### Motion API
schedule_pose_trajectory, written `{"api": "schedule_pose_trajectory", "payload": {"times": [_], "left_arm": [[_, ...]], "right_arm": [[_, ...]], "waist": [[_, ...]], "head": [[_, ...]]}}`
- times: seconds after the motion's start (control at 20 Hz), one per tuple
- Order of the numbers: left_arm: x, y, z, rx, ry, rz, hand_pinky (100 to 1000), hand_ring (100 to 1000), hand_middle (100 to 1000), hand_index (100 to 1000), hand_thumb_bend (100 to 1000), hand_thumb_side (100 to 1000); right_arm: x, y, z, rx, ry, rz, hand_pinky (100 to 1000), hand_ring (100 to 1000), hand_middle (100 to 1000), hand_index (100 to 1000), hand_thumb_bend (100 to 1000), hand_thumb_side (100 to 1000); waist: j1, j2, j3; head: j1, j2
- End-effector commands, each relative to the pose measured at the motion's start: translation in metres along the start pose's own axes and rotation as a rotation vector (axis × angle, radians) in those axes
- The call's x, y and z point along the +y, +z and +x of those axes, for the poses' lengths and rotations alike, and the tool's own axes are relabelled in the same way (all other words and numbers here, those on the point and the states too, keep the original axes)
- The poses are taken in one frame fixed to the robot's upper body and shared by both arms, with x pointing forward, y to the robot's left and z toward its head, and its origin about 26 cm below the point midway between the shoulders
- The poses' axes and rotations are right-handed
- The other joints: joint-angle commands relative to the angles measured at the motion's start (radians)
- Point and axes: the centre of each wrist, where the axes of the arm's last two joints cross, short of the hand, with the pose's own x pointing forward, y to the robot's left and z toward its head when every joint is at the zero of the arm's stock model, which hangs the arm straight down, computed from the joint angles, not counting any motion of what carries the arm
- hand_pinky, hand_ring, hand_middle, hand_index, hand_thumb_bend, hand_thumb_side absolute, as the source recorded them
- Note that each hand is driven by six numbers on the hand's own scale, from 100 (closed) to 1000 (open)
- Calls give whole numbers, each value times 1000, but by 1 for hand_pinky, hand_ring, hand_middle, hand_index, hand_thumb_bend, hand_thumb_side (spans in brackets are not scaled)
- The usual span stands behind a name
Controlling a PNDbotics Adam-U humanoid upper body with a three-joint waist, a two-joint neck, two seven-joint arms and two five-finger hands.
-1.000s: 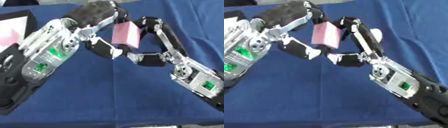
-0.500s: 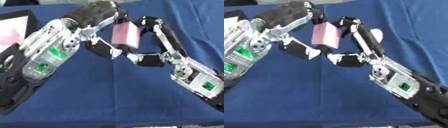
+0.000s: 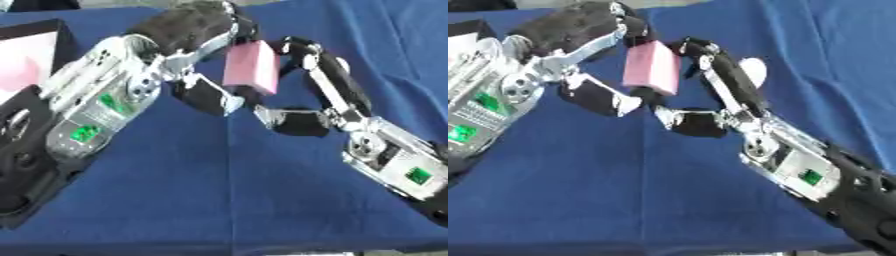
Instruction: Pick up the objects with one hand, pass them to the other hand, and then place them into the box on the other side of the table.
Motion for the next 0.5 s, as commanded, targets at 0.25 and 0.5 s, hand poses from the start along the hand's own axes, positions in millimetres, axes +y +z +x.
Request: {"api": "schedule_pose_trajectory", "payload": {"times": [0.25, 0.5], "left_arm": [[8, 4, -2, 3, -34, 0, 776, 649, 553, 486, 118, 116], [9, 6, -4, 8, -41, -8, 772, 647, 549, 484, 133, 117]], "right_arm": [[-11, -2, -2, 47, 65, -28, 575, 785, 702, 822, 230, 239], [-12, -2, -3, 104, 95, -33, 573, 785, 704, 832, 232, 237]], "waist": [[-3, -24, 0], [-3, -26, 1]], "head": [[15, -2], [18, -2]]}}
